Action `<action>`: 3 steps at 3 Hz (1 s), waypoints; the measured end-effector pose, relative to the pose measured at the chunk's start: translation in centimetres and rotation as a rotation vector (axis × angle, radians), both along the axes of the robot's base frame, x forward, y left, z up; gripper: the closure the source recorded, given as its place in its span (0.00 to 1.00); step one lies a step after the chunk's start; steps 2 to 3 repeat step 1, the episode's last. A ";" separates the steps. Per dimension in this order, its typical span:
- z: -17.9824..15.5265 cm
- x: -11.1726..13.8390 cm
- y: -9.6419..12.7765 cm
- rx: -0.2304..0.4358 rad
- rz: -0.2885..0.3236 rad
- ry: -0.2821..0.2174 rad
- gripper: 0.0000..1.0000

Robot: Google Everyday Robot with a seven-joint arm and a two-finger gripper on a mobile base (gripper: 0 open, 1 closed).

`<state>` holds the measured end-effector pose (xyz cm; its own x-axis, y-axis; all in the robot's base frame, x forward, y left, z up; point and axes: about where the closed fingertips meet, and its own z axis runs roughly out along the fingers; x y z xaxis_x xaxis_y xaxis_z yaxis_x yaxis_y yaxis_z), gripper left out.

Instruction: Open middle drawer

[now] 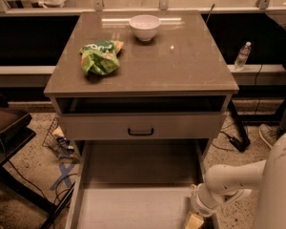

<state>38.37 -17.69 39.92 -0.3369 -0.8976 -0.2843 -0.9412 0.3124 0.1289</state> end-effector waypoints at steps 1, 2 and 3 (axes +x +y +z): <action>0.0 0.0 0.0 0.000 0.000 0.000 0.00; 0.0 0.0 0.0 0.000 0.000 0.000 0.00; 0.0 0.0 0.0 0.000 0.000 0.000 0.00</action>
Offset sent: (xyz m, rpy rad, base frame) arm 0.0000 0.0000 0.0000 0.0000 0.0000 0.0000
